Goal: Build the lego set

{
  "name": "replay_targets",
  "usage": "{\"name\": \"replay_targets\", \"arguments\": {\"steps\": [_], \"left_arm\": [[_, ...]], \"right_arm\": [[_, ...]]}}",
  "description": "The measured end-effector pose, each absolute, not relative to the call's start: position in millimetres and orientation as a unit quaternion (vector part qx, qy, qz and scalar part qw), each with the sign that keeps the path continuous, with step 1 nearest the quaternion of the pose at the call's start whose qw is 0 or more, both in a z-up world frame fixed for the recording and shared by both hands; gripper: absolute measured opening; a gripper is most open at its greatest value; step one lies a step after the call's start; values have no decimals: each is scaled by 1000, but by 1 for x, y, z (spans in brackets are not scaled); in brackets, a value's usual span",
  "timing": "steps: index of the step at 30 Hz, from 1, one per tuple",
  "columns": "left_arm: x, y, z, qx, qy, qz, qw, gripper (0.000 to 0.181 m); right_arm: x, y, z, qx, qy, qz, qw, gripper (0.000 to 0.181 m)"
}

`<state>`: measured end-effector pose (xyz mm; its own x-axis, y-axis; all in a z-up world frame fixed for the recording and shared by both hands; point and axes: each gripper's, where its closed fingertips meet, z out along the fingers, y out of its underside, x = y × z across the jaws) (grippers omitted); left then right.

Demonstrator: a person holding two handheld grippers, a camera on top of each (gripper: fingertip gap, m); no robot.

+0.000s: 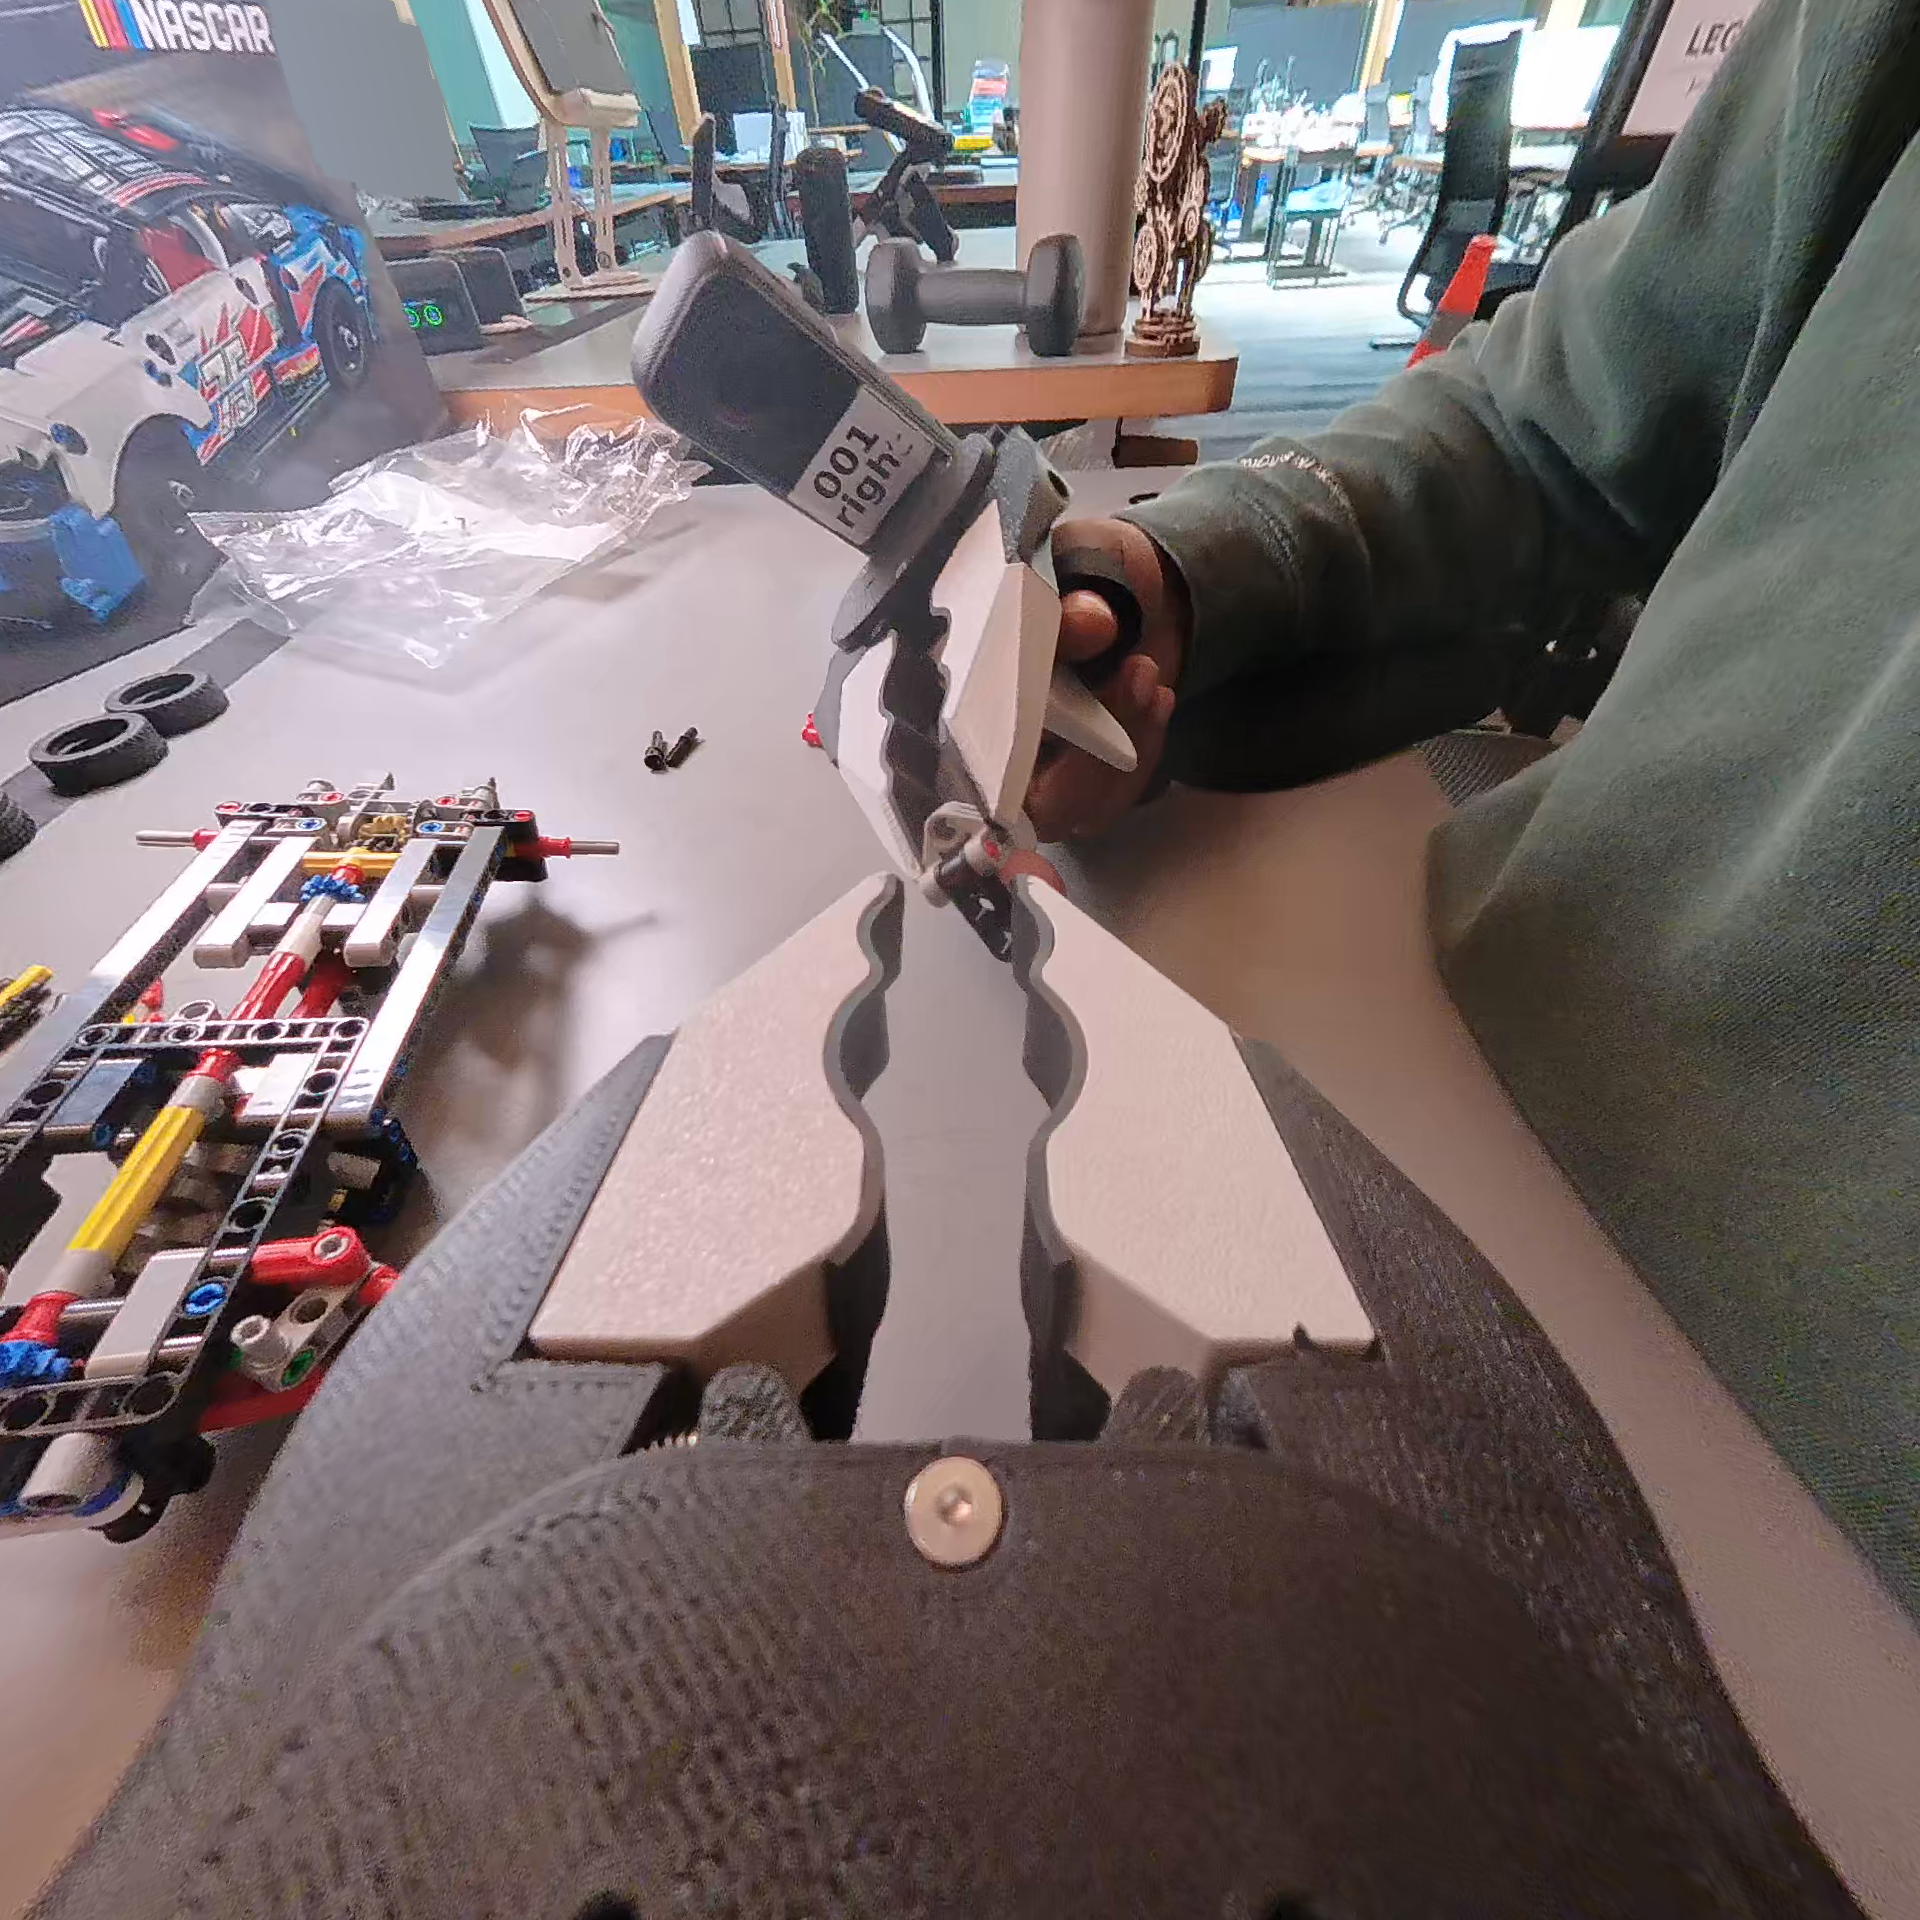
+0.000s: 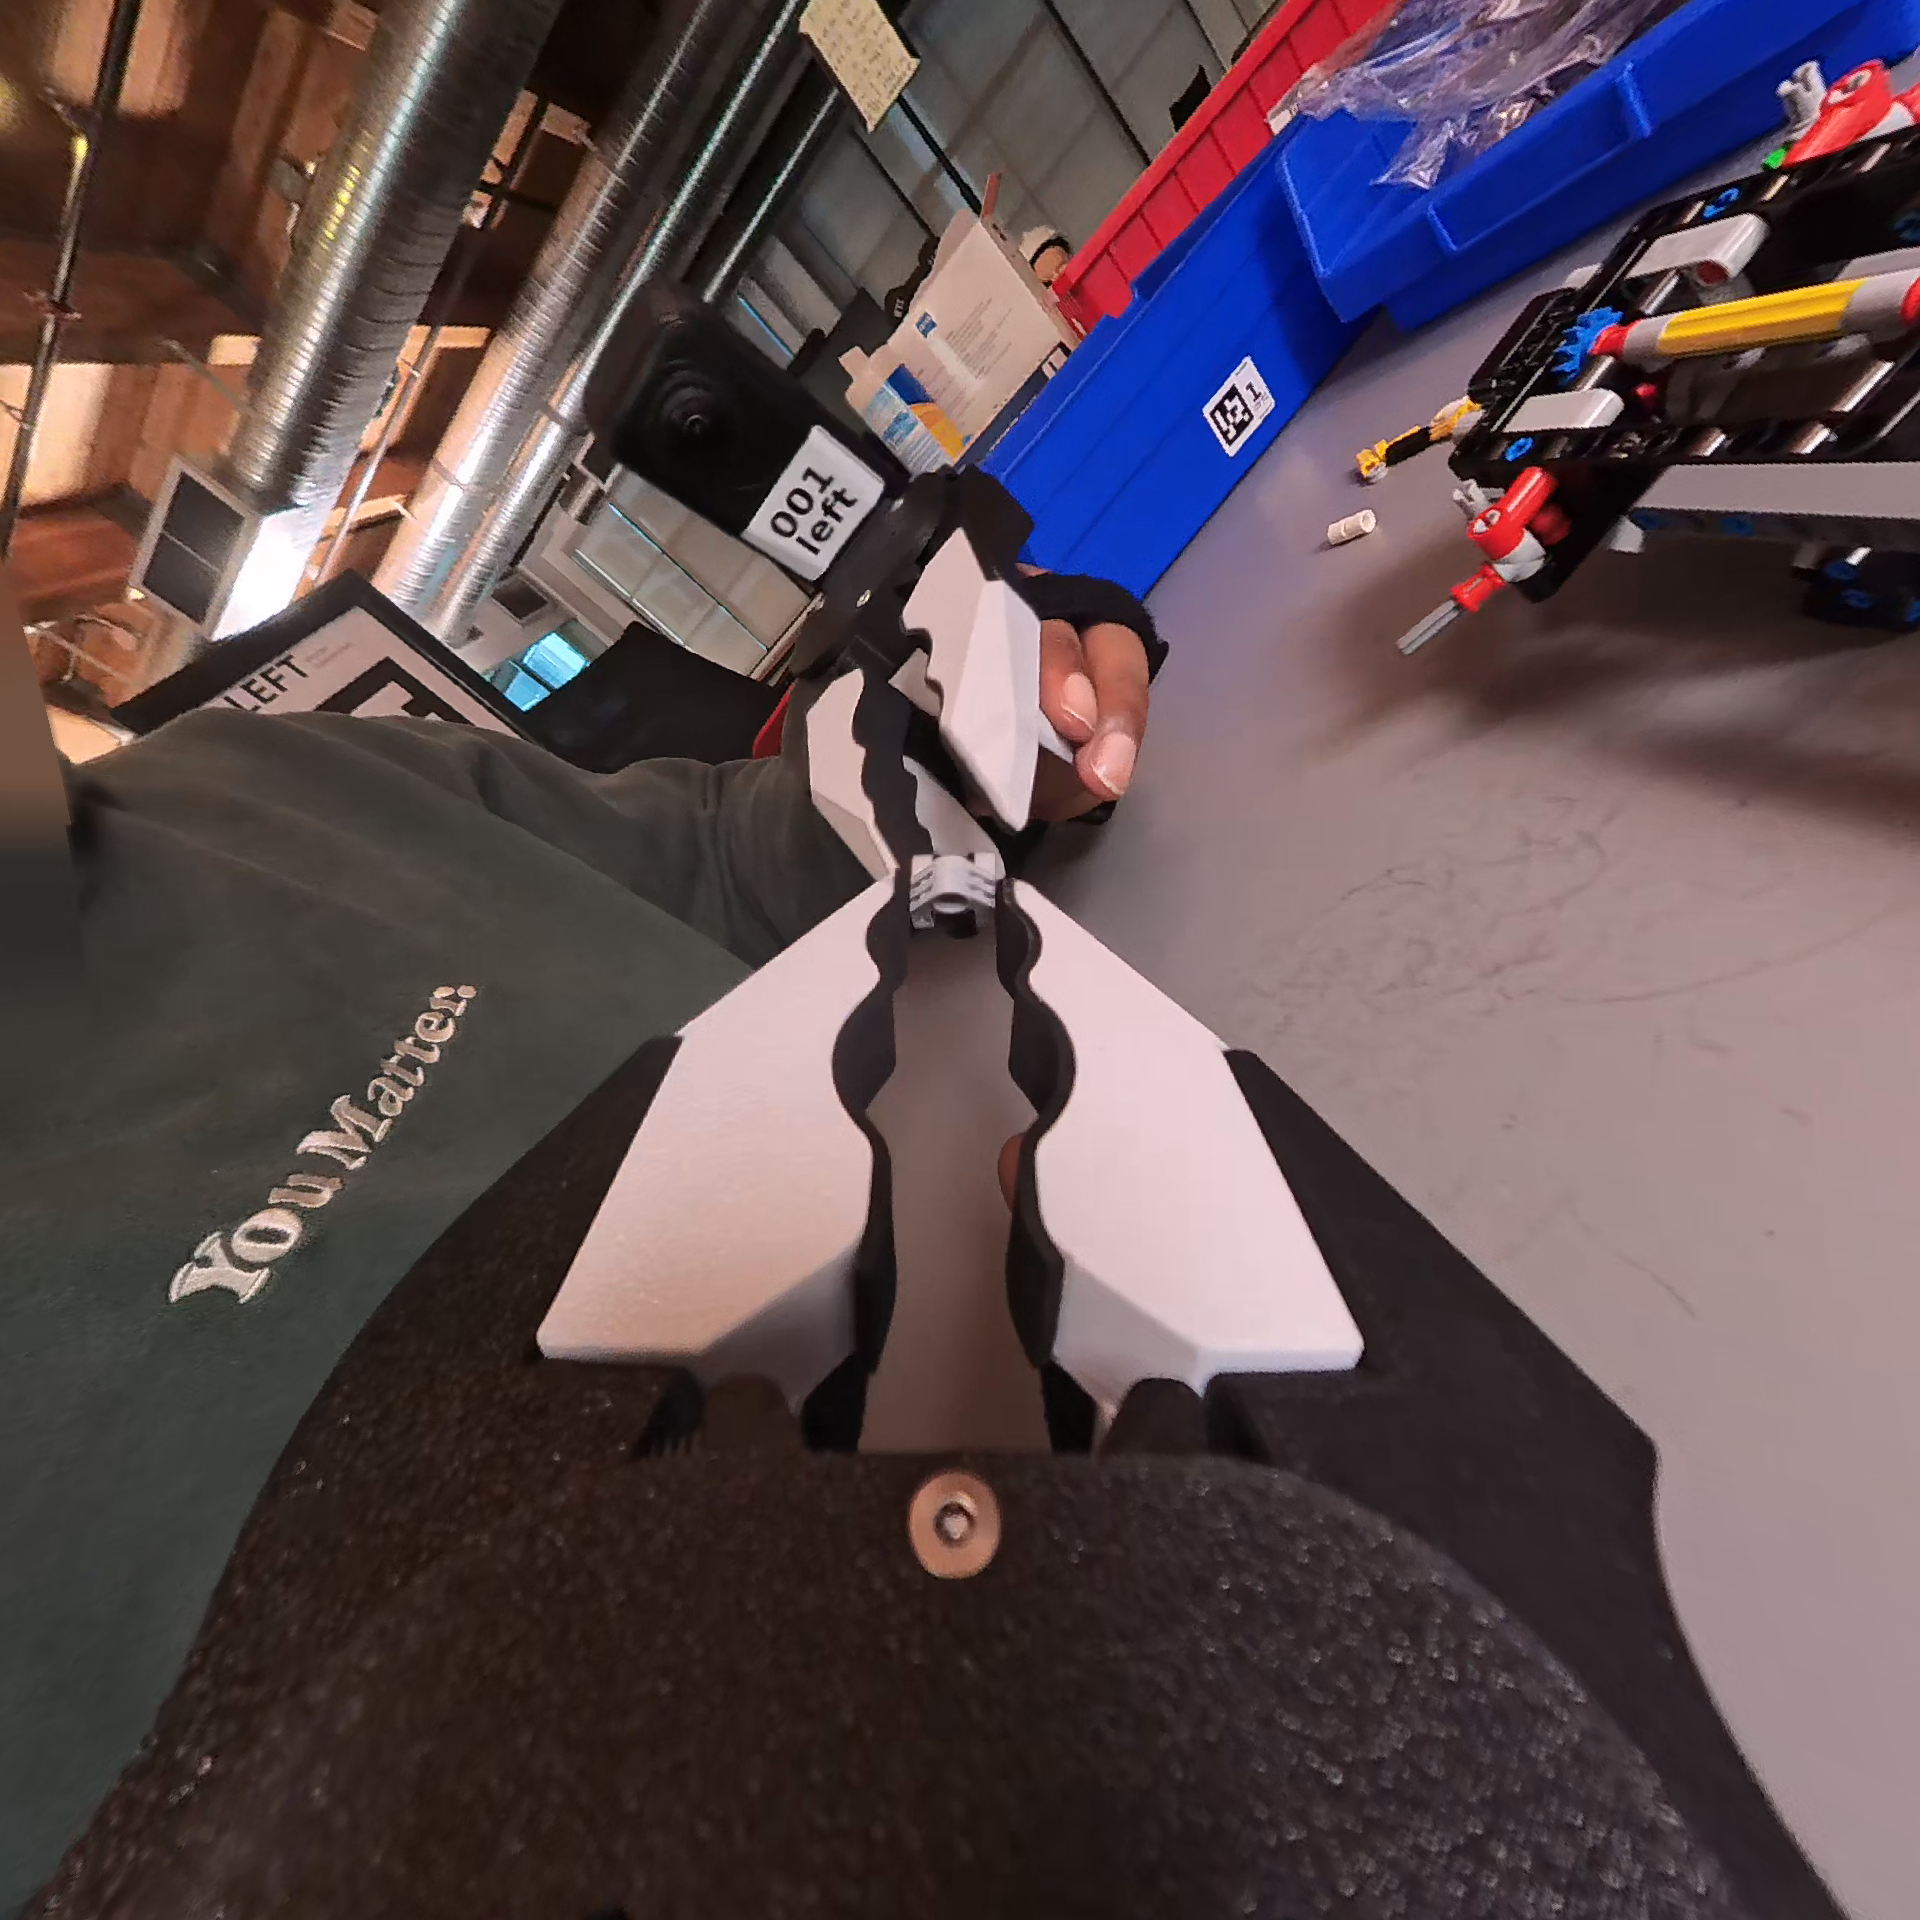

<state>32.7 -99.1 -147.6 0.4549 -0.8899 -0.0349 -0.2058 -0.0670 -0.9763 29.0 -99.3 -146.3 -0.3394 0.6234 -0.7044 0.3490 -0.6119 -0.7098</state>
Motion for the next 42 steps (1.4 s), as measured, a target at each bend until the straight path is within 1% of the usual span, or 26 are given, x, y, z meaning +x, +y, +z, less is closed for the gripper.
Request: {"name": "replay_targets", "arguments": {"steps": [1, 7, 11, 13, 21, 30, 35, 42], "left_arm": [[34, -100, -149, -659, 421, -310, 541, 15], [33, -96, -149, -657, 428, -275, 557, 9], [29, -92, -148, -659, 422, -267, 562, 22], [29, -92, -151, -663, 424, -264, 558, 24], [32, -86, -159, -678, 418, -233, 557, 12], [26, -79, -158, -701, 372, -264, 549, 9], [21, -77, -154, -706, 342, -299, 543, 8], [16, -79, -149, -710, 296, -382, 511, 8]], "right_arm": [[29, -98, -147, -569, -424, 698, 96, 13], [28, -91, -146, -581, -389, 711, 76, 13], [27, -87, -145, -585, -364, 722, 63, 13], [27, -84, -142, -586, -351, 728, 62, 13], [25, -77, -147, -608, -318, 725, 55, 12], [22, -69, -148, -616, -276, 736, 43, 13], [23, -67, -150, -621, -282, 730, 49, 13], [22, -74, -151, -611, -365, 692, 125, 19]]}}
